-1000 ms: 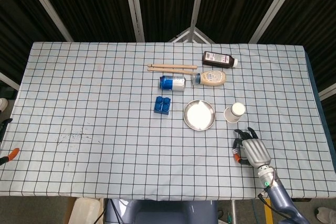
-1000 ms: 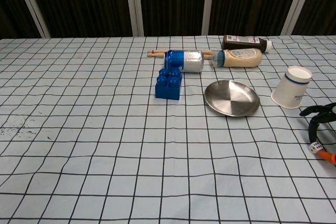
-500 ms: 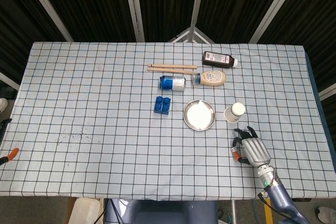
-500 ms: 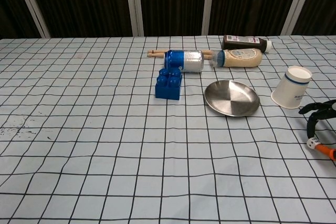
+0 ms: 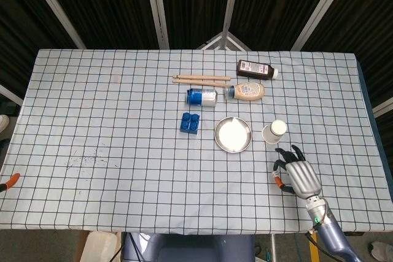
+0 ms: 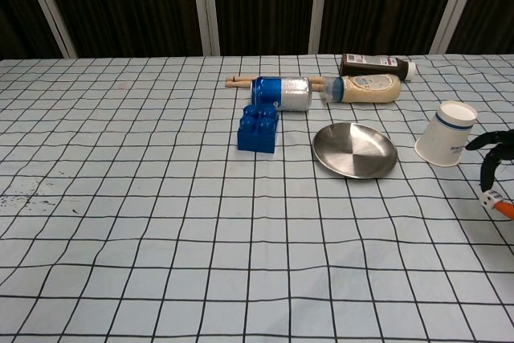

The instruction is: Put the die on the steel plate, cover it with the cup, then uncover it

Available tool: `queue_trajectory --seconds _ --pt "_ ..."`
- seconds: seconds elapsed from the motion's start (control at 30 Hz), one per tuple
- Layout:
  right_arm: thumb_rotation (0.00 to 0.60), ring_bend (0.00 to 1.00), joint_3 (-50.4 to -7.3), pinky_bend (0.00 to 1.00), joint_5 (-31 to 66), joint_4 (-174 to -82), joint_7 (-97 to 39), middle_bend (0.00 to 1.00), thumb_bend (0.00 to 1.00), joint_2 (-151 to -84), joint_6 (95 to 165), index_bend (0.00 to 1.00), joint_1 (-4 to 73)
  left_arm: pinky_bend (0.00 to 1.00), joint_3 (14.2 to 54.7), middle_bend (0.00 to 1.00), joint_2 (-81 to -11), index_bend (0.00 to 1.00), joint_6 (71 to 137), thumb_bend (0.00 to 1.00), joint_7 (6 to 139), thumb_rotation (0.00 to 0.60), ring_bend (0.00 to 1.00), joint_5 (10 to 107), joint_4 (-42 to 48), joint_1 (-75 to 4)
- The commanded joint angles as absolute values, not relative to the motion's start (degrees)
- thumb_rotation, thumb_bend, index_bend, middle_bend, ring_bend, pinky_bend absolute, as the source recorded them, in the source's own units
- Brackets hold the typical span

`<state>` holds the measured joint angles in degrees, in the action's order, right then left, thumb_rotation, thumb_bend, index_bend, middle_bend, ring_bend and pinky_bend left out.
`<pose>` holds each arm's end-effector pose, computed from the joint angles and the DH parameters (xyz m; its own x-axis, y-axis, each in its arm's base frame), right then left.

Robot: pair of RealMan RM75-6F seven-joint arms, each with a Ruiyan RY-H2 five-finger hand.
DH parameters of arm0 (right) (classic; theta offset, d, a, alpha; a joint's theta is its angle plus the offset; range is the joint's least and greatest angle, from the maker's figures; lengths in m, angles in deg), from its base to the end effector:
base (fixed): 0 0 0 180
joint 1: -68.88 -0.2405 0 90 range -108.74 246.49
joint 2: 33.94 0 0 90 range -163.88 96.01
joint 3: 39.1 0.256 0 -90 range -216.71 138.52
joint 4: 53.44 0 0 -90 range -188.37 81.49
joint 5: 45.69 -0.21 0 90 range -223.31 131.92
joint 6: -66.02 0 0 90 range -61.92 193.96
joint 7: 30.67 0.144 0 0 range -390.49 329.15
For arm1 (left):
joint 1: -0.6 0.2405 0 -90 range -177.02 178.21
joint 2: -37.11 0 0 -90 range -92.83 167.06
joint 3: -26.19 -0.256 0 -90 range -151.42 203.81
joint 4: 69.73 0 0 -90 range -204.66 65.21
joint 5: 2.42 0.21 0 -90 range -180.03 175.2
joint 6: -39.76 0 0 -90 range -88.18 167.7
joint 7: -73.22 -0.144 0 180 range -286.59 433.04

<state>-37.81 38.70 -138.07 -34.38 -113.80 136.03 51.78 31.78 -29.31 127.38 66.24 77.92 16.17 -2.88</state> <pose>-0.2775 -0.2323 0.0424 0.3650 -0.2275 0.9028 -0.9246 -0.2018 0.3230 -0.3399 0.1829 0.1765 0.5580 -0.0688 0.8270 0.8269 0.1295 -0.5472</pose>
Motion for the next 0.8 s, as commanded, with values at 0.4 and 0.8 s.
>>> queue_trajectory --seconds 0.4,0.8 --pt "0.600 0.21 -32.4 0.05 35.5 -148.2 -43.8 0.18 0.46 -112.0 130.3 0.58 45.5 0.26 31.7 0.02 -28.7 0.19 127.0 0.27 67.3 0.600 0.06 77.8 16.5 -2.8" --pt "0.600 0.21 -24.7 0.05 23.6 -142.1 -48.9 0.18 0.46 -116.9 119.6 0.58 35.6 0.26 32.0 0.02 -28.5 0.19 126.3 0.27 67.7 0.600 0.06 77.3 16.2 -3.1"
